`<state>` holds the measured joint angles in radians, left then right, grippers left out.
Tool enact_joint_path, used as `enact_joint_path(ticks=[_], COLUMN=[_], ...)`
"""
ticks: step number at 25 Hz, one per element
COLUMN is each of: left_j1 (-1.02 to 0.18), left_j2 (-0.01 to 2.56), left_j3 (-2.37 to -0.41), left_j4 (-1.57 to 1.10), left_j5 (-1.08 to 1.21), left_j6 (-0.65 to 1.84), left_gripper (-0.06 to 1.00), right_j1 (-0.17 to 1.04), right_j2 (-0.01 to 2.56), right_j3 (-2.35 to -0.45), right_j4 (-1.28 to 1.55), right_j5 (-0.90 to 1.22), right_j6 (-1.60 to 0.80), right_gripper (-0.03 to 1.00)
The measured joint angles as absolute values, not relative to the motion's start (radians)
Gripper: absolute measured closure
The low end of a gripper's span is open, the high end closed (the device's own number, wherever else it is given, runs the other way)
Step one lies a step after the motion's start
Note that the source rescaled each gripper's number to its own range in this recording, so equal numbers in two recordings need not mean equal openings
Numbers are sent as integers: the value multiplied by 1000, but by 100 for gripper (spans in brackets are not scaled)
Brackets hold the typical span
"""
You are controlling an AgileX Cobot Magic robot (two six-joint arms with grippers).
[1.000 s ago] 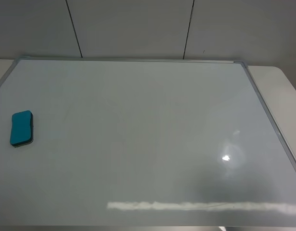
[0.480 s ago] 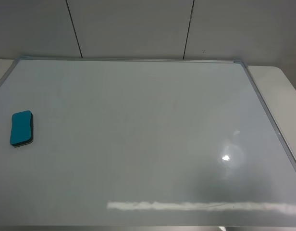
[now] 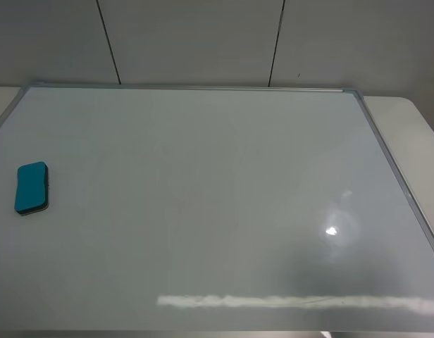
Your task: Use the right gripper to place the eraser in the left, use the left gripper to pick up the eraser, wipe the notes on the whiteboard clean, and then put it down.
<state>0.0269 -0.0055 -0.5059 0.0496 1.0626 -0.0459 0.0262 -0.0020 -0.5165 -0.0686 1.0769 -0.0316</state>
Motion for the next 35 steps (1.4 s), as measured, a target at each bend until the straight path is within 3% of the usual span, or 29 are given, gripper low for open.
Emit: enact_joint_path(ticks=[21, 35], left_j1=[-36, 37], left_j2=[-5, -5], left_j3=[-506, -506], left_j4=[50, 50], left_j5=[1063, 1063], left_j6=[-46, -46], left_gripper=[-6, -6], right_j1=[26, 26], right_j2=[-2, -2], right_j3=[-517, -517], right_j4=[-69, -69], right_j5=[1077, 1077], right_j6=[-32, -32], right_gripper=[-3, -3])
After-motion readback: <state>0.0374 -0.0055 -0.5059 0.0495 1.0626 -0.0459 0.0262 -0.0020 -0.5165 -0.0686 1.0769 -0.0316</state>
